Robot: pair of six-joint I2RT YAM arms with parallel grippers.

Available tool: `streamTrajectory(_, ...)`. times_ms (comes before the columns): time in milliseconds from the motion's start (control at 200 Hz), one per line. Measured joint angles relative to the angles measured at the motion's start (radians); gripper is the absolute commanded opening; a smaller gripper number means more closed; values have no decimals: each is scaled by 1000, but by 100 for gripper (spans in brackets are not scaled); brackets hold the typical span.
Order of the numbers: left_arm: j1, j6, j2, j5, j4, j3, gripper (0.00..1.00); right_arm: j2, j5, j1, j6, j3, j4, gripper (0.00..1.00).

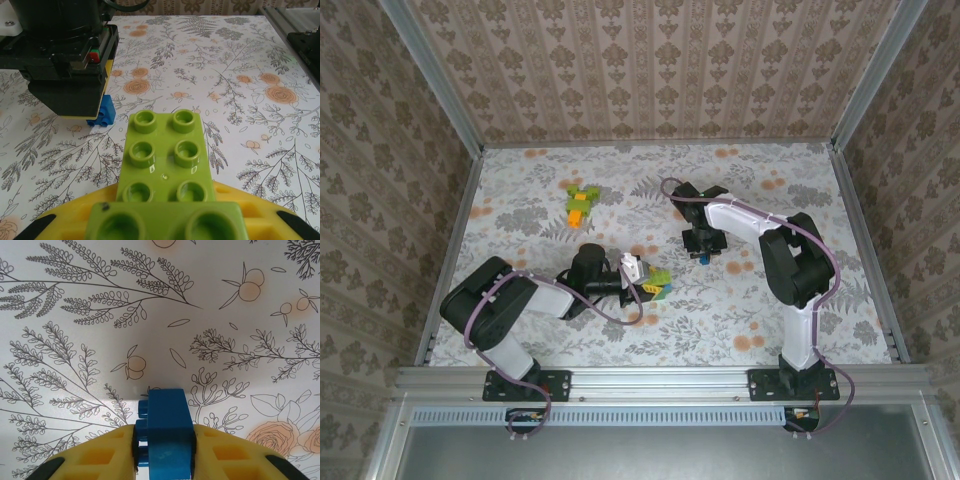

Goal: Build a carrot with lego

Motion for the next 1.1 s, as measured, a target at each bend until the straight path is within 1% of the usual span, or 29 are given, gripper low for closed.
streamTrajectory(185,0,0,0,0,0,0,28,-9,-7,-3,0,-11,12,27)
streamTrajectory(315,0,0,0,0,0,0,28,-50,-79,-32,0,-68,62,27)
streamTrajectory(430,0,0,0,0,0,0,28,-99,-192,-81,3,-141,129,28)
streamTrajectory(560,0,0,2,0,0,2,28,-145,-362,-139,28,-231,238,29)
streamTrajectory(735,0,0,2,0,0,2,28,-160,-574,-192,74,-322,400,29)
streamTrajectory(820,0,0,3,0,0,3,28,-161,-647,-218,88,-354,455,29)
streamTrajectory(950,0,0,5,0,0,5,28,-167,-697,-256,89,-387,489,32)
streamTrajectory(1030,0,0,8,0,0,8,28,-175,-695,-272,82,-399,488,35)
streamTrajectory(1100,0,0,9,0,0,9,28,-180,-668,-280,68,-411,472,40)
